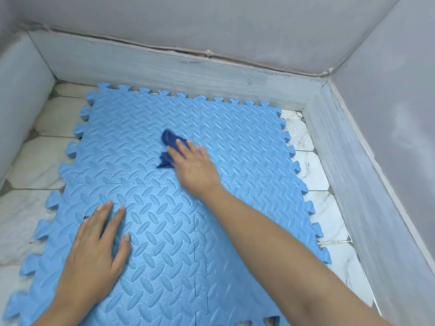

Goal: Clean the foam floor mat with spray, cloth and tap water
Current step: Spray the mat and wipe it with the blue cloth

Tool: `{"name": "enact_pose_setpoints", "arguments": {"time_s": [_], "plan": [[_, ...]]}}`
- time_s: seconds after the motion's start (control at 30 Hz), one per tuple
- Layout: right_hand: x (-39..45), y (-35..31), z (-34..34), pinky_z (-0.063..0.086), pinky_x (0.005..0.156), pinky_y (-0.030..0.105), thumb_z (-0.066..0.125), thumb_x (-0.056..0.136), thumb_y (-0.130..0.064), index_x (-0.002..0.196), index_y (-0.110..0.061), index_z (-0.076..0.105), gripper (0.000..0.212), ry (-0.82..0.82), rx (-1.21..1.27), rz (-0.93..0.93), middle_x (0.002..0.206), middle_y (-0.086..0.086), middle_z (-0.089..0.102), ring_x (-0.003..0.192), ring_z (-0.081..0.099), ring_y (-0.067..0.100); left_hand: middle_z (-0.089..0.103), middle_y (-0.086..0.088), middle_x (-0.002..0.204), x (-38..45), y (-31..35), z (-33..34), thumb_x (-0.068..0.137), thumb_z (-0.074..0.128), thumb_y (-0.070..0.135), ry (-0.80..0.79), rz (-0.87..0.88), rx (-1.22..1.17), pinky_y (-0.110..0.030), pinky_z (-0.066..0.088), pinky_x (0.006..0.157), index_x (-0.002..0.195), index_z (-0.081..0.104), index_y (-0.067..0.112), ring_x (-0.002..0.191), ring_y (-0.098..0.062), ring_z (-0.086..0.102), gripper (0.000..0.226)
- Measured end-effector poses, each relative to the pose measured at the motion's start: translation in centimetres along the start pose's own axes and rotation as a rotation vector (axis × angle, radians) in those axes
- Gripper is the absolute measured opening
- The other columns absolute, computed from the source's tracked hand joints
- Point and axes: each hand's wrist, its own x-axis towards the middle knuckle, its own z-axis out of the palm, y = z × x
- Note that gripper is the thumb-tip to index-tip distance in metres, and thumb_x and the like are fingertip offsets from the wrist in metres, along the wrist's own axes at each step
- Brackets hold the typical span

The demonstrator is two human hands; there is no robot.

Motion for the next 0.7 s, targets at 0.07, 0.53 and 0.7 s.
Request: {"name": "enact_pose_setpoints", "arguments": {"time_s": [0.07, 0.53, 0.7], "plan": [[1.0, 3.8, -0.6, 0.013, 0.119, 0.049, 0.032, 0.102, -0.023, 0.151, -0.024, 0.029, 0.049, 0.024, -0.001, 0.156, 0.161, 0.005, 0.023, 0.148, 0.020, 0.029, 0.034, -0.006, 0.156, -0.1, 0.0, 0.0, 0.092, 0.028, 0.050, -0.005, -0.011, -0.008, -0.043, 0.017, 0.120, 0.146, 0.043, 0.014, 0.147, -0.024, 0.026, 0.067], [-10.5, -1.5, -1.3, 0.007, 0.122, 0.043, 0.005, 0.096, -0.063, 0.149, -0.030, 0.038, 0.070, -0.029, 0.216, 0.258, 0.160, -0.003, 0.028, 0.149, 0.017, 0.026, 0.033, -0.011, 0.156, 0.0, 0.8, -1.7, 0.098, 0.010, 0.056, -0.147, -0.027, 0.045, -0.036, 0.009, 0.120, 0.147, 0.041, 0.011, 0.146, -0.025, 0.025, 0.073], [-13.5, -1.3, -2.1, 0.039, 0.096, 0.038, 0.019, 0.103, -0.044, 0.140, -0.033, 0.049, 0.049, -0.050, 0.121, 0.028, 0.148, -0.010, 0.047, 0.127, 0.047, 0.023, 0.026, -0.008, 0.160, 1.0, -1.9, -4.0, 0.089, 0.017, 0.073, -0.318, 0.142, 0.184, -0.037, 0.025, 0.115, 0.154, 0.026, 0.018, 0.146, -0.025, 0.031, 0.085]]}}
